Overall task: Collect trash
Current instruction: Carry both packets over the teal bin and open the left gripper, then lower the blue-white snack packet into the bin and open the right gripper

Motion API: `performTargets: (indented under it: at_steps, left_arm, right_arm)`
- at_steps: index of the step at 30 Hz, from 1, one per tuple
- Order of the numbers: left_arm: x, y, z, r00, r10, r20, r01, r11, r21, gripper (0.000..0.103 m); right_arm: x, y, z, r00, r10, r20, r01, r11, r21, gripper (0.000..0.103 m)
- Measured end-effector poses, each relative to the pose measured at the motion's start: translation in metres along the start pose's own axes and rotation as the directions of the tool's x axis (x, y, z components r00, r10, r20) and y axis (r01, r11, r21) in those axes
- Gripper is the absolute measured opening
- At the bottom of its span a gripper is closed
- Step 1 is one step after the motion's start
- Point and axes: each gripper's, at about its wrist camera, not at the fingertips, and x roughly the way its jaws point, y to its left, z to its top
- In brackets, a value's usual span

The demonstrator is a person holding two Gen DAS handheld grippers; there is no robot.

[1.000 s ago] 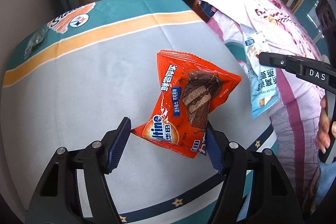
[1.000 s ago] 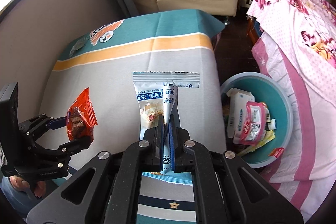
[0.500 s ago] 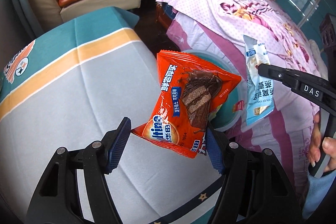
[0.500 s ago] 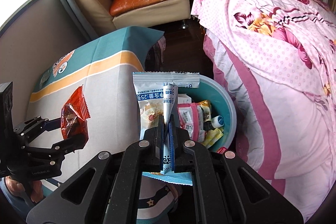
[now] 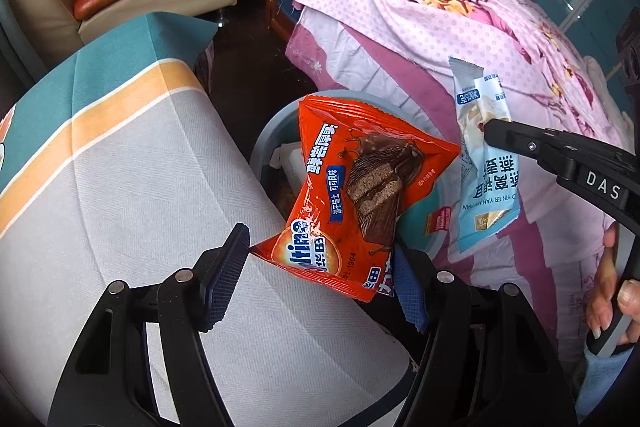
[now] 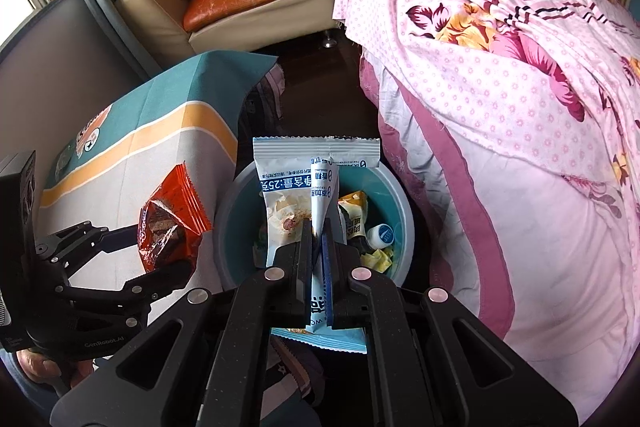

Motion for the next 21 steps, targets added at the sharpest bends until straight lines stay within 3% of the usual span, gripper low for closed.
performTargets:
  at_steps: [16,18,21]
  left_arm:
    - [0.031,-0.013,0.014,1.000,-0.005,-0.015,0.005,1.000,0.022,0.069]
    - [0.032,-0.014,0.015,1.000,-0.002,-0.014,0.002,1.000,0.025,0.074]
    - [0.029,-0.014,0.015,1.000,0.022,0.004,-0.022,1.000,0.018,0.089]
  right_arm:
    - [0.014,-0.026,0.012,0.999,-0.031,-0.015,0.032,0.999,0.041,0.004]
    - [0.015,-0.027,0.013,0.999,-0.033,-0.017,0.034,0.998,0.044,0.004]
    - [0.017,-0.026,0.014,0.999,-0.035,-0.021,0.036,0.999,0.041,0.004]
